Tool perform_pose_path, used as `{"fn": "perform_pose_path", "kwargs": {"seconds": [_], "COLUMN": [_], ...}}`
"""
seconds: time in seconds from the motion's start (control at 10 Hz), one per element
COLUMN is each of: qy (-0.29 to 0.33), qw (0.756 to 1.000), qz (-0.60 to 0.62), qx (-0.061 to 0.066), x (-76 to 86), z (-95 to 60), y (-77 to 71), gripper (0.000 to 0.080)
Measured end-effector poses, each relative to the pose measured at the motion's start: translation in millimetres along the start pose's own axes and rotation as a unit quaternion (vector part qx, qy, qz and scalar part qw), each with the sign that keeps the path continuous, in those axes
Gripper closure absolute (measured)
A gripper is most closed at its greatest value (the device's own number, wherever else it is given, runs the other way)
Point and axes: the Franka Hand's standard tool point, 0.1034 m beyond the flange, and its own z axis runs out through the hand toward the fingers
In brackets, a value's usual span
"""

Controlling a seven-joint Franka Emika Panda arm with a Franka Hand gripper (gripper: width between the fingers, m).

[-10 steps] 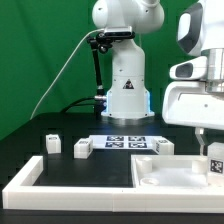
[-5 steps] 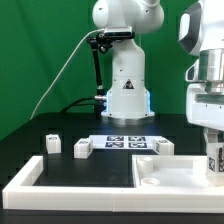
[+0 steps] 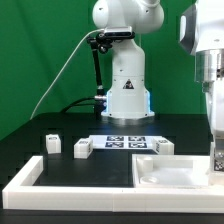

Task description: Assemble one leg

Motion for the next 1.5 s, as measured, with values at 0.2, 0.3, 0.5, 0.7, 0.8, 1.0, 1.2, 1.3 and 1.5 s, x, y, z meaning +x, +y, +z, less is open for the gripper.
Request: {"fn": "perform_pose_path", "kwargs": {"seconds": [0.2,0.3,0.5,0.7,0.8,1.0,1.2,1.3,1.5], "qy": [0.0,-0.001,-0.001,-0.003,-0.003,-0.004,-0.004,-0.004,-0.004], "qw": [0.998,0.997,0.983,0.965,0.949,0.947,0.946,0.946,0.946], "qz": [-0.065,-0.078,-0.182,-0.264,-0.314,-0.323,-0.323,-0.323,-0.323], "qx": [0.0,0.0,0.0,-0.001,-0.001,-0.001,-0.001,-0.001,-0.001], "x": [1.3,0.3,-1.9,-5.9,-7.0,-6.4,-6.3,-6.3,-6.3], "z": [0.3,0.4,0.6,1.0,1.3,1.5,1.5,1.5,1.5], "y": [-0.7,-0.1,1.1,3.5,4.3,4.1,4.1,4.1,4.1], "gripper": [0.0502,0.0277,0.0156,0.0156,0.0151,0.0151,0.0151,0.0151,0.0151]}}
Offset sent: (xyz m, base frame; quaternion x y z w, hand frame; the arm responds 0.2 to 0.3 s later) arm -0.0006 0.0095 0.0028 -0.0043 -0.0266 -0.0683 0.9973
